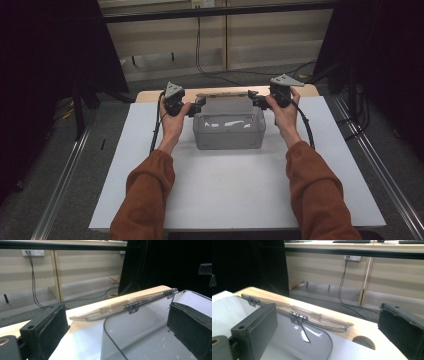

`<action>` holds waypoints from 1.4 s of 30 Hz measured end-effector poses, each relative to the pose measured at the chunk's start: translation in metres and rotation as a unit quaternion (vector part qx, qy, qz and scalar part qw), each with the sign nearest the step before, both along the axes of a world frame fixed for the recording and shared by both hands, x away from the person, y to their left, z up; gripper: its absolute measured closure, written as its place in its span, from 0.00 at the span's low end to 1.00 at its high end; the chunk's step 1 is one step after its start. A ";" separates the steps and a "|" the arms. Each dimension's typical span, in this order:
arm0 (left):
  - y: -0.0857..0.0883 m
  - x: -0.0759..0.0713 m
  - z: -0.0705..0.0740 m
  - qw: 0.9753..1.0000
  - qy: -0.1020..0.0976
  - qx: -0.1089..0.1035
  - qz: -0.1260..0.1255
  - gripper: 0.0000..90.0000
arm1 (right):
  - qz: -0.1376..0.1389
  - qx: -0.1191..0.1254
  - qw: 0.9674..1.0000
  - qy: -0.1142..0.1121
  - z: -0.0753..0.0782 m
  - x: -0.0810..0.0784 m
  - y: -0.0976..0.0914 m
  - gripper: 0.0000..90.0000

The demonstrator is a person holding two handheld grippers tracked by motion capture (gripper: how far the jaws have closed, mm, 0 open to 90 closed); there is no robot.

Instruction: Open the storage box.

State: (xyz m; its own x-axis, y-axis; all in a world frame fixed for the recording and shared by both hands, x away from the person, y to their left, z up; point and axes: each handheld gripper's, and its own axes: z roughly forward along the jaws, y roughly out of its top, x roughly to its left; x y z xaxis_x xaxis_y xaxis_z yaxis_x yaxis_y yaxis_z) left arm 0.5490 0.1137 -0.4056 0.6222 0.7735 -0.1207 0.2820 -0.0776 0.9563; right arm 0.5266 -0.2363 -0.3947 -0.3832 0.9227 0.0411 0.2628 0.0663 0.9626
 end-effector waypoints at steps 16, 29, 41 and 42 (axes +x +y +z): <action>0.011 -0.023 0.000 1.000 -0.018 -0.001 0.012 0.04 | 0.005 -0.006 1.000 -0.022 0.000 -0.029 0.003 0.01; 0.024 -0.046 0.007 0.999 -0.041 0.004 0.017 0.04 | 0.001 -0.009 1.000 -0.028 0.000 -0.052 0.000 0.00; 0.036 -0.073 0.011 0.998 -0.060 -0.005 0.020 0.05 | -0.006 -0.006 0.999 -0.049 0.000 -0.077 0.000 0.00; 0.036 -0.075 0.010 0.998 -0.060 -0.002 0.022 0.05 | -0.007 -0.009 0.999 -0.051 0.000 -0.079 0.000 0.00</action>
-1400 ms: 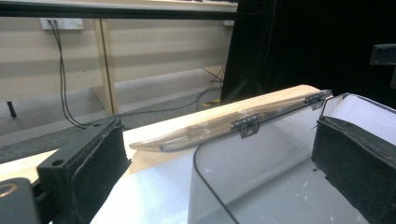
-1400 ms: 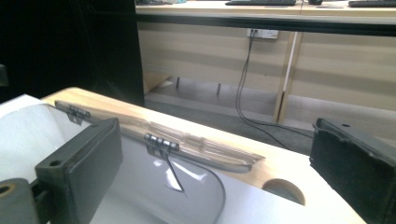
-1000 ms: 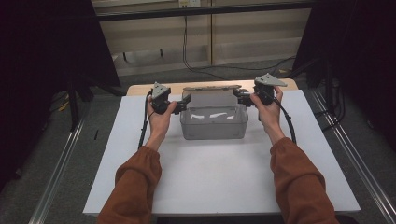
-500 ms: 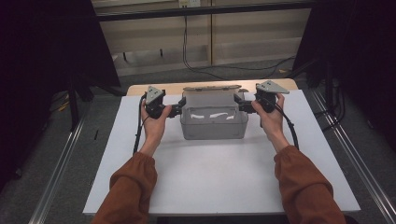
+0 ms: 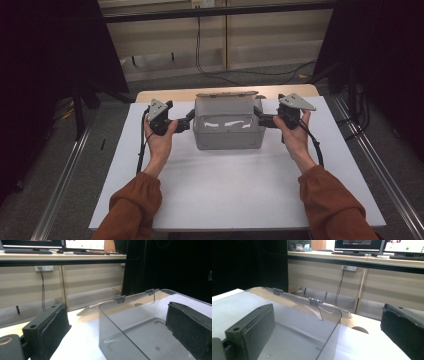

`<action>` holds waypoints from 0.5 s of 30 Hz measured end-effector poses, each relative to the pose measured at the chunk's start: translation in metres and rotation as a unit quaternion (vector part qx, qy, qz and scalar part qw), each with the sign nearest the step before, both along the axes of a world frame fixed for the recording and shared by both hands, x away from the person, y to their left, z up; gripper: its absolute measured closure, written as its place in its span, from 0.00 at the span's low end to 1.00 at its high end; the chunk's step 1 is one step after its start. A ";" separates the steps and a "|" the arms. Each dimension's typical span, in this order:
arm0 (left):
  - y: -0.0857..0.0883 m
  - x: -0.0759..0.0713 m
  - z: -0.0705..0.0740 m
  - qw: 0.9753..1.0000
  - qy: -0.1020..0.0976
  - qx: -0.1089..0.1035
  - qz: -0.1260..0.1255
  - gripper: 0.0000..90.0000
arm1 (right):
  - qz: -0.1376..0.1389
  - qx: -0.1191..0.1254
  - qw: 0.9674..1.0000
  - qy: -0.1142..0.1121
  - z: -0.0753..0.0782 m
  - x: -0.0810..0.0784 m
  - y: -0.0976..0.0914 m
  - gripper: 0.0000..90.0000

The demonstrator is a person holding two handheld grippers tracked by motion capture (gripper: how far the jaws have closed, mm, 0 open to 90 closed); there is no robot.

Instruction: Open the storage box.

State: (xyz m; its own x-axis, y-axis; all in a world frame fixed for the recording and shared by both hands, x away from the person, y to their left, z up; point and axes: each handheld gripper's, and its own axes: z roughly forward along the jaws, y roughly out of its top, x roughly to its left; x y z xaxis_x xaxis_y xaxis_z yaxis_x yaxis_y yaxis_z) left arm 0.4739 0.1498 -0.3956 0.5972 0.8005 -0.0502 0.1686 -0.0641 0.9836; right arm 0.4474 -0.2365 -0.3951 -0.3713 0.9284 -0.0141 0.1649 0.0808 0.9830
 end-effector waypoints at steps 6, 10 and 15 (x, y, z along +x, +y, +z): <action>0.007 -0.014 0.000 1.000 -0.002 0.005 -0.002 0.05 | -0.004 -0.006 1.000 -0.004 -0.003 -0.012 -0.002 0.00; 0.012 -0.023 -0.001 1.000 -0.010 -0.008 -0.003 0.05 | -0.008 -0.018 1.000 -0.005 -0.004 -0.021 -0.004 0.00; 0.016 -0.035 0.000 1.000 -0.011 -0.011 -0.008 0.05 | -0.011 -0.022 1.000 -0.020 -0.001 -0.033 -0.007 0.00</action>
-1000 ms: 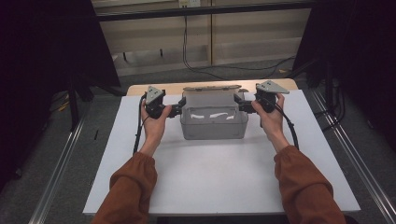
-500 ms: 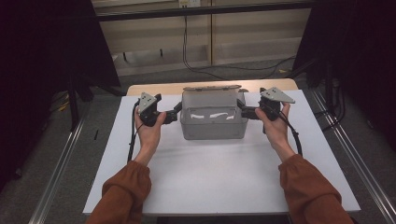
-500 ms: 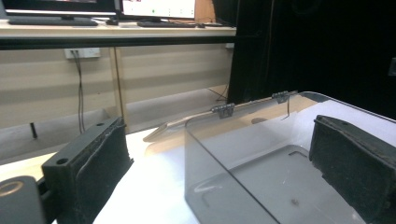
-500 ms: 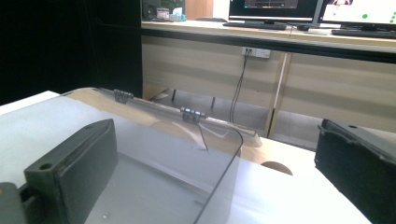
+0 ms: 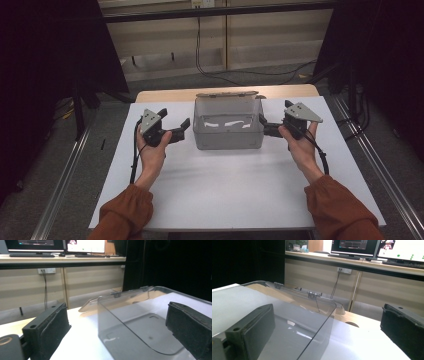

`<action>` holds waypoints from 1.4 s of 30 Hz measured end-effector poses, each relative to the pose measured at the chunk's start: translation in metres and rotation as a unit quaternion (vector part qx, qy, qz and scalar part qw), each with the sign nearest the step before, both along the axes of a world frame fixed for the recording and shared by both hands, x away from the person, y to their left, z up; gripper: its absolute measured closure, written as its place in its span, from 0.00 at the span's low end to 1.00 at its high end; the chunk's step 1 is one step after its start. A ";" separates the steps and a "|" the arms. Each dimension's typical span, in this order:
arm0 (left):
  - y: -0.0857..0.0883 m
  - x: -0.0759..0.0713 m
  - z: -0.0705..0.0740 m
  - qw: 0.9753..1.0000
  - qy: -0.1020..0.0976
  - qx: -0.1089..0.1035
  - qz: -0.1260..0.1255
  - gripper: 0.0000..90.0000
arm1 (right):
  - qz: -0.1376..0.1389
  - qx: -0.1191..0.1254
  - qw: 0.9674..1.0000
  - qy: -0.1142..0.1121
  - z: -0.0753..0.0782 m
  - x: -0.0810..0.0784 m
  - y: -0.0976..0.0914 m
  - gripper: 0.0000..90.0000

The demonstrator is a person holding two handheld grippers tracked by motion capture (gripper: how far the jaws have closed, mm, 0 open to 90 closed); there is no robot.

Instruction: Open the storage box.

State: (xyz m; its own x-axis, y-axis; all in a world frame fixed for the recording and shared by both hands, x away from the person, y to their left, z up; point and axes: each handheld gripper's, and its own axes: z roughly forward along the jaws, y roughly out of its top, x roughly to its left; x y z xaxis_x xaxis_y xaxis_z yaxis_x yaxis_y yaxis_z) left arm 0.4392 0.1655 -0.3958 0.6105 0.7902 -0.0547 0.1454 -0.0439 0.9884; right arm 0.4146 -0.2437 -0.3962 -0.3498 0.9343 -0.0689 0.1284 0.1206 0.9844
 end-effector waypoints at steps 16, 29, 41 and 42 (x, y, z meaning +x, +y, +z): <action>0.019 -0.036 -0.011 1.000 -0.009 0.001 0.024 0.04 | -0.018 0.002 1.000 -0.010 -0.005 -0.035 -0.010 0.00; 0.034 -0.065 -0.017 0.999 -0.003 -0.008 0.042 0.04 | -0.018 0.012 0.999 -0.025 -0.010 -0.061 -0.016 0.00; 0.045 -0.089 -0.023 0.998 -0.001 -0.018 0.052 0.04 | -0.030 0.013 0.999 -0.030 -0.019 -0.084 -0.026 0.00; 0.047 -0.091 -0.023 0.998 0.001 -0.017 0.055 0.04 | -0.033 0.012 0.999 -0.031 -0.020 -0.086 -0.027 0.00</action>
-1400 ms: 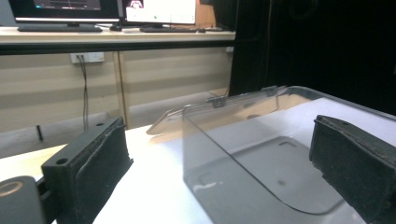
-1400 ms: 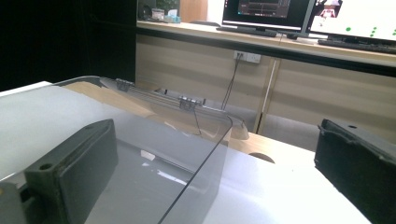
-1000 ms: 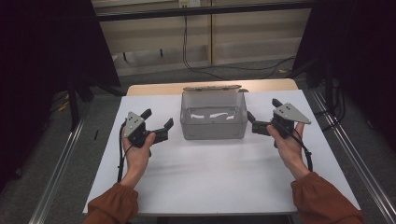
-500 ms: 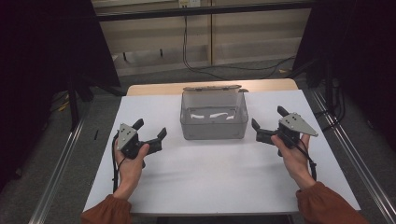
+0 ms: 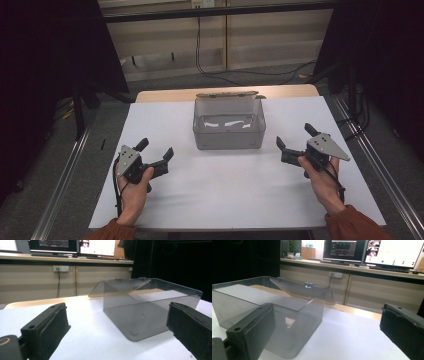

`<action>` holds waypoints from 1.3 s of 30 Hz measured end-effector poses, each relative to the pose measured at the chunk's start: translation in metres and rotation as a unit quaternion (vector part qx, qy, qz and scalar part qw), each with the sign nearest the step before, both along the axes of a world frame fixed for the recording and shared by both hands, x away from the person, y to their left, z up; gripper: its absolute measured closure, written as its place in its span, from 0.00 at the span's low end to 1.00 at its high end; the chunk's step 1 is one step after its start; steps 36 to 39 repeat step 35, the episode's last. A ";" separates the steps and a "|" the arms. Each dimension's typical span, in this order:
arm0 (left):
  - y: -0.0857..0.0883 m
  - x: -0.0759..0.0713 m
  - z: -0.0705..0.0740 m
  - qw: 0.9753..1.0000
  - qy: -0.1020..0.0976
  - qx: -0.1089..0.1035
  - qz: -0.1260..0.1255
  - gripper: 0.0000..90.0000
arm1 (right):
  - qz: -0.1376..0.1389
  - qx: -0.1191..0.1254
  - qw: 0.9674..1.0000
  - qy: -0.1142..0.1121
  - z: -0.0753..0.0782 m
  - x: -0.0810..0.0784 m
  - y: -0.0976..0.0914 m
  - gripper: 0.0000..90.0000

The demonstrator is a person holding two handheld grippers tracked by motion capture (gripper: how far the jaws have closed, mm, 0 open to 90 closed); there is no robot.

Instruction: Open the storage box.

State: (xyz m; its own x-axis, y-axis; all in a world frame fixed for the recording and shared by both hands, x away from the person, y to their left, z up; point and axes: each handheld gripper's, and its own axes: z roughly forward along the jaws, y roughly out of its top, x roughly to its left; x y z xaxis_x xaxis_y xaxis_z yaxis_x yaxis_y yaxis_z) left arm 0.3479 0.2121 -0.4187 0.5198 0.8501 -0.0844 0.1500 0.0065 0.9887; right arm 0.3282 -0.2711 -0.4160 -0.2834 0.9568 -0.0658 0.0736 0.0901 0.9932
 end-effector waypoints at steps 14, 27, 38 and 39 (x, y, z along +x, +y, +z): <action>0.013 -0.019 -0.009 1.000 0.018 0.017 0.011 0.04 | -0.020 0.005 1.000 0.004 -0.013 -0.030 -0.017 0.00; 0.025 -0.028 -0.022 0.999 0.026 0.013 0.032 0.04 | -0.025 0.009 0.999 0.020 -0.024 -0.050 -0.028 0.00; 0.019 -0.028 -0.022 0.999 0.032 0.018 0.018 0.04 | -0.034 0.000 0.999 0.025 -0.032 -0.046 -0.026 0.00; 0.019 -0.028 -0.022 0.999 0.032 0.018 0.018 0.04 | -0.034 0.000 0.999 0.025 -0.032 -0.046 -0.026 0.00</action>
